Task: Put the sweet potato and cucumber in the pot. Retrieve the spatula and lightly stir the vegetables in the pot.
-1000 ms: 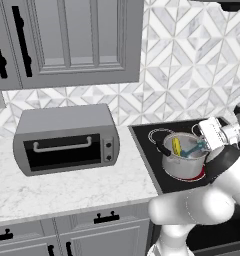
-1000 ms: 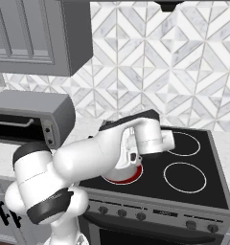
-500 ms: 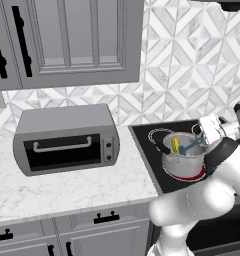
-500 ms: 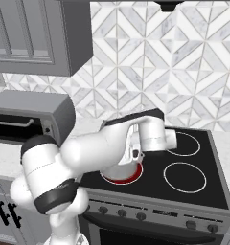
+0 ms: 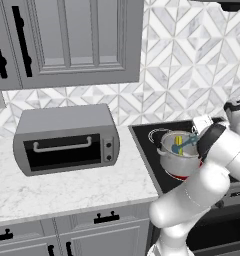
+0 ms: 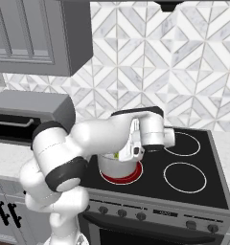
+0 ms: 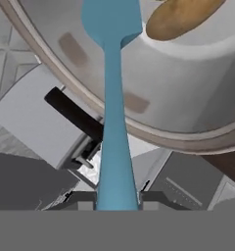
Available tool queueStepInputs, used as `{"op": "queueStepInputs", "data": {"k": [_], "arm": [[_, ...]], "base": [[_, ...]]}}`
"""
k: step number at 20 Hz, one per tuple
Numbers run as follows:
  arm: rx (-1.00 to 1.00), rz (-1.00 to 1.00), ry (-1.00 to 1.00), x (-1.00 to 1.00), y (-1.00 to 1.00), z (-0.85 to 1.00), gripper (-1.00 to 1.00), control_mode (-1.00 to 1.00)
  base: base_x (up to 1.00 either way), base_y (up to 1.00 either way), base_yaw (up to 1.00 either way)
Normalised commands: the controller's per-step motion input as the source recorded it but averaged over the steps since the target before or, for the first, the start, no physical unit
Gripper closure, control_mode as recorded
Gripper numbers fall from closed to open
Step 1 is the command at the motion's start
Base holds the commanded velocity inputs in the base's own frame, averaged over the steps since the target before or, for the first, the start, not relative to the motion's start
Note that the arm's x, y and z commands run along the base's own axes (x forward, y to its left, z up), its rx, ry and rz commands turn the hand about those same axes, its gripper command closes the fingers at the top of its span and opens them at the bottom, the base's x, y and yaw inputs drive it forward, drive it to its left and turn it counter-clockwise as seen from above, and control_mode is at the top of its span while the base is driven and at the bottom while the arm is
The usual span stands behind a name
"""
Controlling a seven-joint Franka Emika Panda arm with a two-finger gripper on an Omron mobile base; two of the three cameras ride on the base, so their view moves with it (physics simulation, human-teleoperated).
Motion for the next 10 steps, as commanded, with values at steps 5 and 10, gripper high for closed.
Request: {"op": "queueStepInputs", "data": {"k": [5,10], "arm": [[0.00,0.00,0.00,-0.46,-0.28,-0.03,1.00,-1.00],[0.00,0.00,0.00,-0.43,-0.21,0.13,1.00,-1.00]], "base": [[0.00,0.00,0.00],[0.00,0.00,0.00]]}}
